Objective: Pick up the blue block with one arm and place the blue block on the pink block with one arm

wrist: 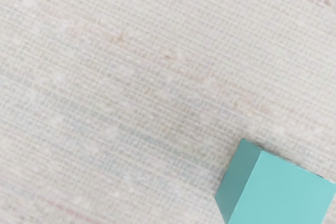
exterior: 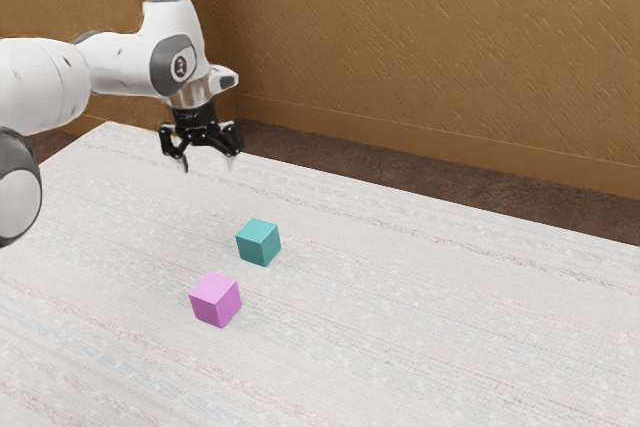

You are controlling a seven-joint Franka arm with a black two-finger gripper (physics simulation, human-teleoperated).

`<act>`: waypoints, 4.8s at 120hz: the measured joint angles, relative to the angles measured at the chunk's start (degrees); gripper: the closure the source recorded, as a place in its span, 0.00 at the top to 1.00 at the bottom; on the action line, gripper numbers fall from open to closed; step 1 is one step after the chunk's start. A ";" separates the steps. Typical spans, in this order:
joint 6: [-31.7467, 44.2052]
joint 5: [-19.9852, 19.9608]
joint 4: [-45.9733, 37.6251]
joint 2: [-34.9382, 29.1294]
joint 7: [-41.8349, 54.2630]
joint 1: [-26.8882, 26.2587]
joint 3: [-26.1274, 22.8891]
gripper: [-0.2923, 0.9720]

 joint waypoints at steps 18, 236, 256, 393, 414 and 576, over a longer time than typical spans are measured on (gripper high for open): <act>5.99 -0.13 0.23 3.66 2.38 0.26 -3.38 0.75; 13.91 -3.39 -8.10 5.77 31.38 -0.08 -6.45 0.75; 13.91 -3.57 -8.28 5.76 30.56 -0.24 -6.79 0.75; 16.93 -4.23 -9.99 8.00 25.75 -0.30 -6.81 0.75; 17.25 -4.22 -9.92 7.98 25.63 -0.32 -6.74 0.75; 17.58 -3.60 -11.91 4.49 24.38 -1.19 -6.26 0.52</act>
